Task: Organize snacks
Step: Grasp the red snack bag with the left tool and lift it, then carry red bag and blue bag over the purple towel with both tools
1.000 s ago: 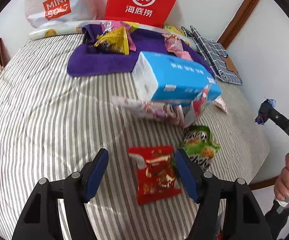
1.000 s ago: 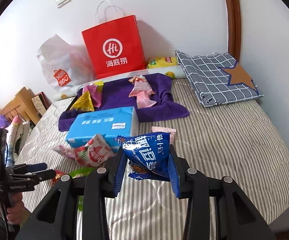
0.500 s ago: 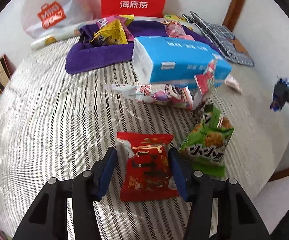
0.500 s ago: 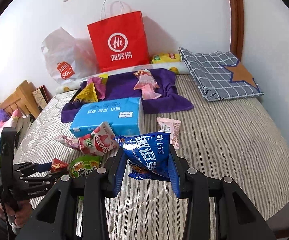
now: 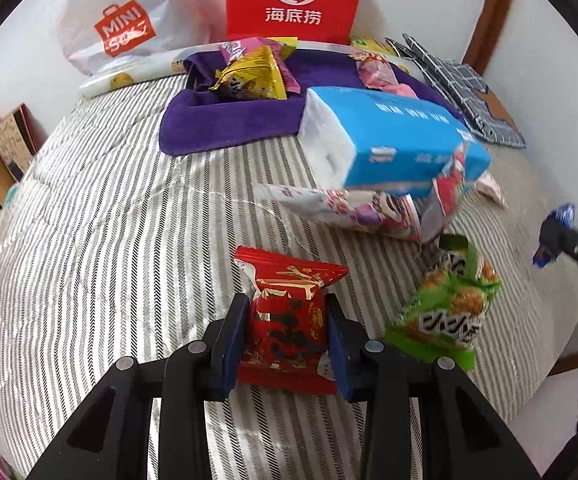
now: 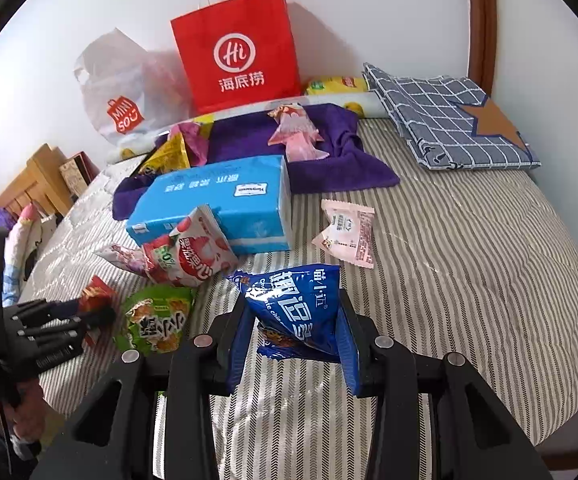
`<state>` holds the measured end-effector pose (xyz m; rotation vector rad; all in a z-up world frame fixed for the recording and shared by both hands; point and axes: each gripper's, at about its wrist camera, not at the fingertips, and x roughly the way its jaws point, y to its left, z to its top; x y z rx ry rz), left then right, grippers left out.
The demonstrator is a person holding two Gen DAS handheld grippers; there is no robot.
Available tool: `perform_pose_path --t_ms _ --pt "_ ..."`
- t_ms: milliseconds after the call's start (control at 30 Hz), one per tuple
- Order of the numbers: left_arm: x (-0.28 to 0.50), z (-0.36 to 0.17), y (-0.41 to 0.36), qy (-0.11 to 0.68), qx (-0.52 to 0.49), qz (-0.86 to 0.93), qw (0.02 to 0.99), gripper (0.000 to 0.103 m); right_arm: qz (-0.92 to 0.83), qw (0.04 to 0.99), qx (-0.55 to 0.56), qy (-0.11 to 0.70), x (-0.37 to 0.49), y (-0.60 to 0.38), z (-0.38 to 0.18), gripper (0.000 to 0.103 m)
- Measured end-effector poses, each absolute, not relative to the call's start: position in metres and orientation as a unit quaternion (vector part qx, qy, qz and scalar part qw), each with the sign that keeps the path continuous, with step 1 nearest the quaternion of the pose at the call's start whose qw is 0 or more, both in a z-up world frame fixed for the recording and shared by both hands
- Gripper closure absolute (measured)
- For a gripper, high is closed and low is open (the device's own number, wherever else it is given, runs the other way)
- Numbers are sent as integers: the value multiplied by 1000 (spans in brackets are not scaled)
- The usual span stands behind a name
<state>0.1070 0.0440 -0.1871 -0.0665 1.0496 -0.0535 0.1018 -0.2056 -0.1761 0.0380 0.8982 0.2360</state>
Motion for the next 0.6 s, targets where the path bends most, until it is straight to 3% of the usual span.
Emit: perform_pose_path --t_ms 600 --pt "114 -149 51 457 -73 -80 883 68 117 891 22 438 107 -199 -172 64"
